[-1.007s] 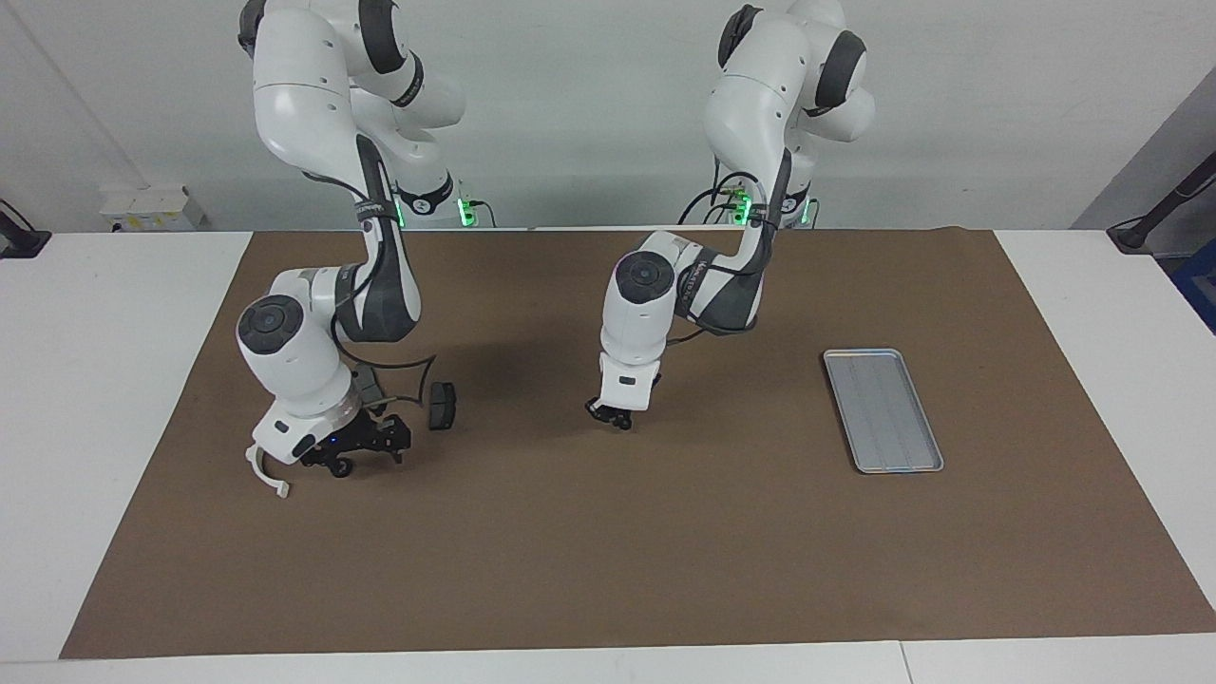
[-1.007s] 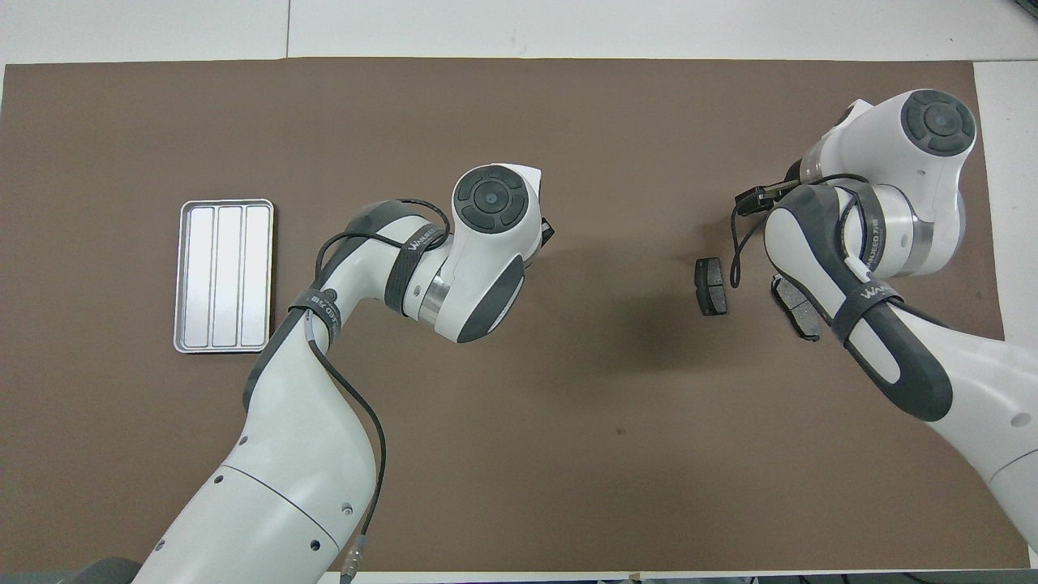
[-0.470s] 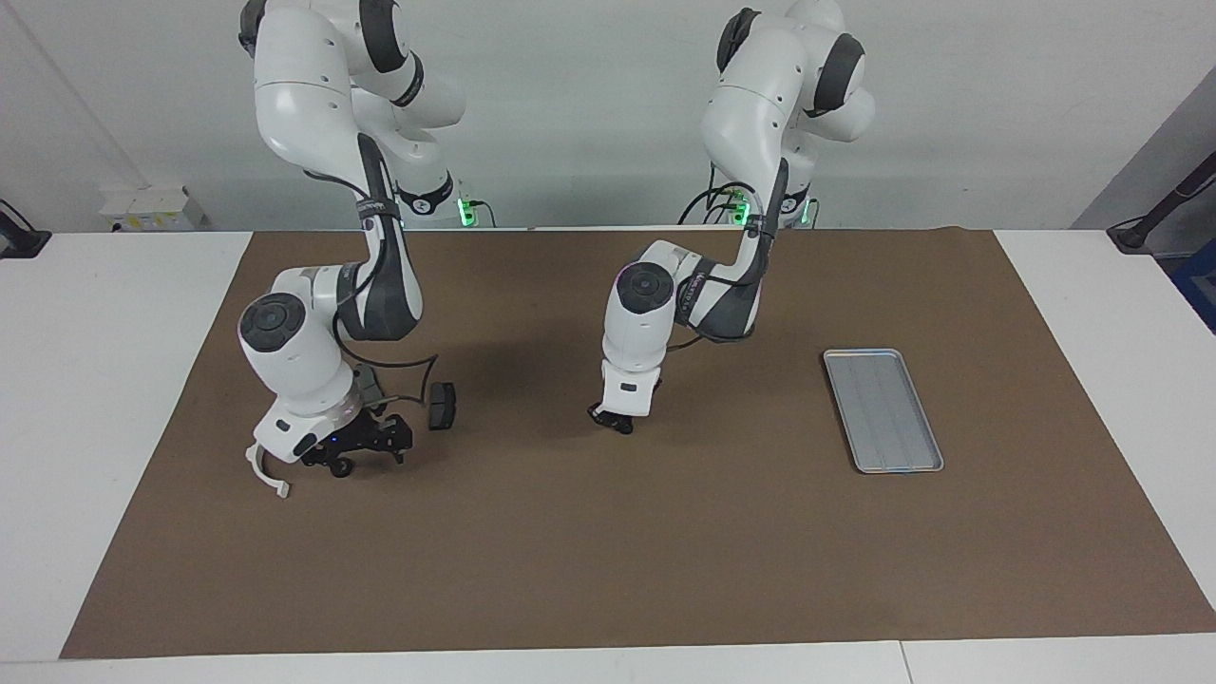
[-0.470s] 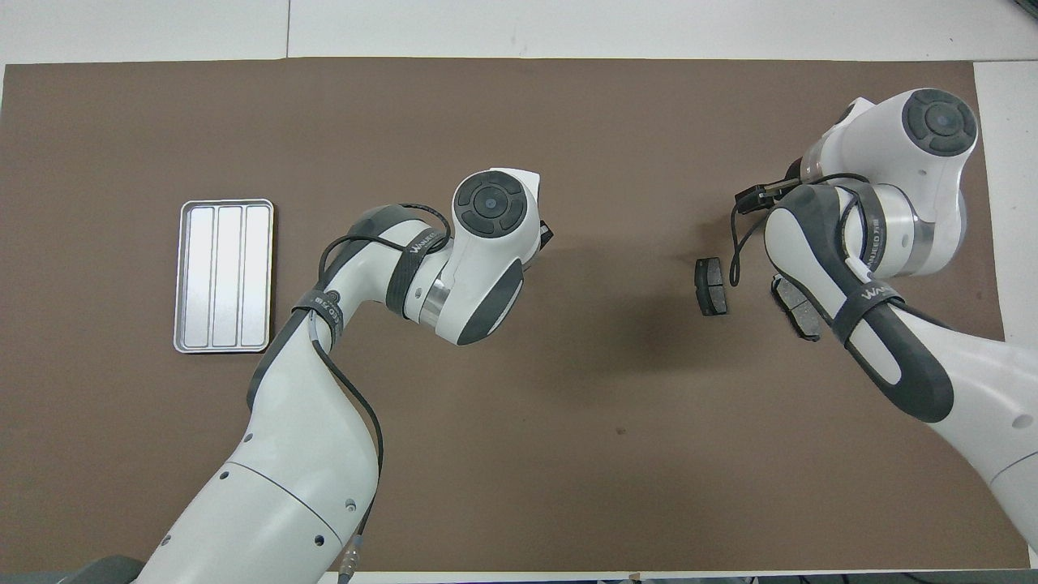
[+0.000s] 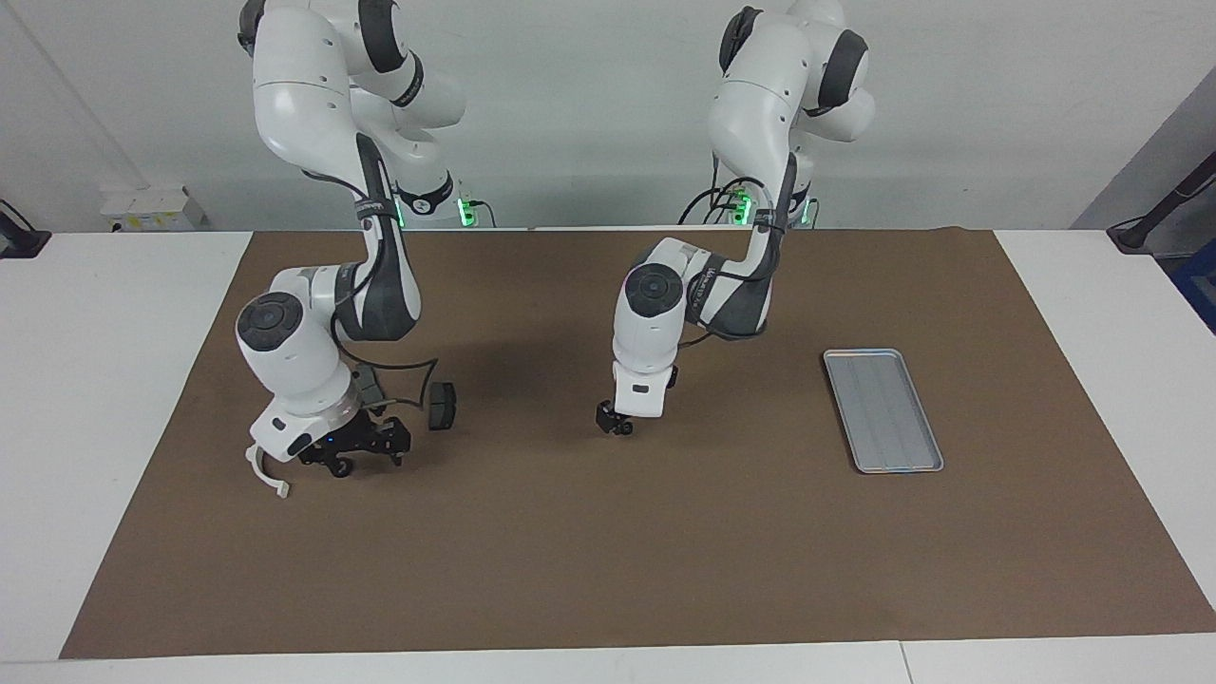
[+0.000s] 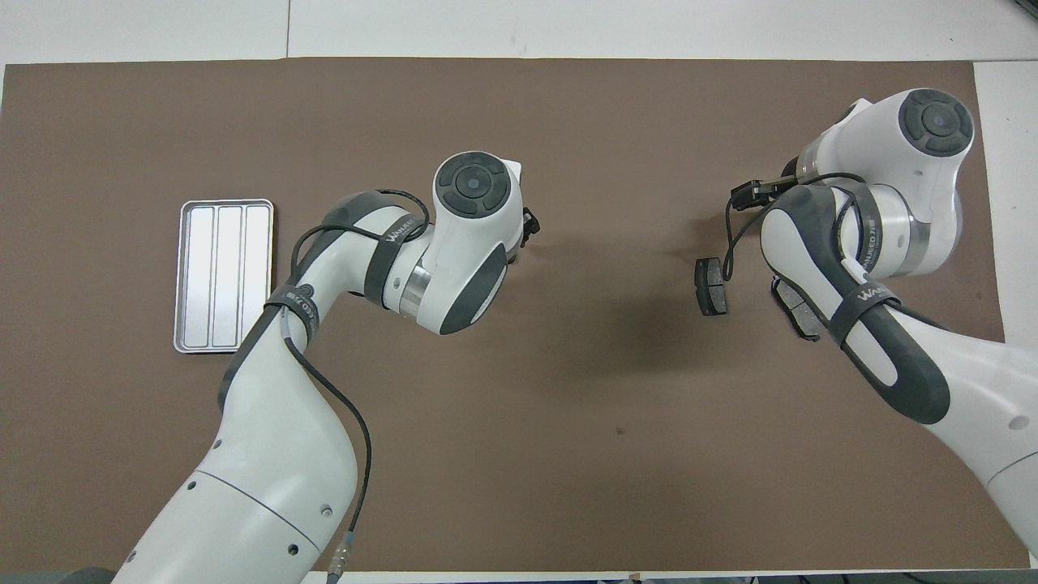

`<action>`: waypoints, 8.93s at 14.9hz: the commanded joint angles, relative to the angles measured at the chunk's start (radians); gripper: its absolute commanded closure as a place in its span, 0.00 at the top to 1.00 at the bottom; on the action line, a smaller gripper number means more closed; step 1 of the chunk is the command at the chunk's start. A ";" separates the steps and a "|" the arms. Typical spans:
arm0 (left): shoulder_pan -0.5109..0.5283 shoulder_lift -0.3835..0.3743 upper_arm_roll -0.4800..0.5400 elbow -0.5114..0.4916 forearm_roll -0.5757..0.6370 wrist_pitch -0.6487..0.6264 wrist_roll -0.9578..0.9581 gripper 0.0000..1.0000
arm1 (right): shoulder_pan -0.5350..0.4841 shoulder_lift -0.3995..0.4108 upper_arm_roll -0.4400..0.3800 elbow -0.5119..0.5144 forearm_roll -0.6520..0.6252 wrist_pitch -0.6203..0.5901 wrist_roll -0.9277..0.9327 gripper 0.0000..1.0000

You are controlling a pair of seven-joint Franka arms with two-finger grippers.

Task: Place bearing gear from tray to pile

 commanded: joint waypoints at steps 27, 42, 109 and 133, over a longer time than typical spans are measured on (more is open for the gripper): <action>0.646 -0.616 -0.011 -0.170 -0.001 -0.569 0.898 1.00 | 0.550 0.055 0.015 0.118 -0.093 -0.046 0.560 0.94; 0.645 -0.613 -0.015 -0.189 0.027 -0.456 1.004 1.00 | 0.530 0.147 0.015 0.129 -0.089 0.079 0.558 0.94; 0.628 -0.616 -0.017 -0.183 0.025 -0.460 0.995 1.00 | -0.030 -0.051 0.049 0.052 0.004 -0.156 -0.089 0.77; 0.628 -0.616 -0.015 -0.183 0.025 -0.460 0.995 1.00 | -0.041 -0.565 0.052 0.088 0.027 -0.657 0.035 1.00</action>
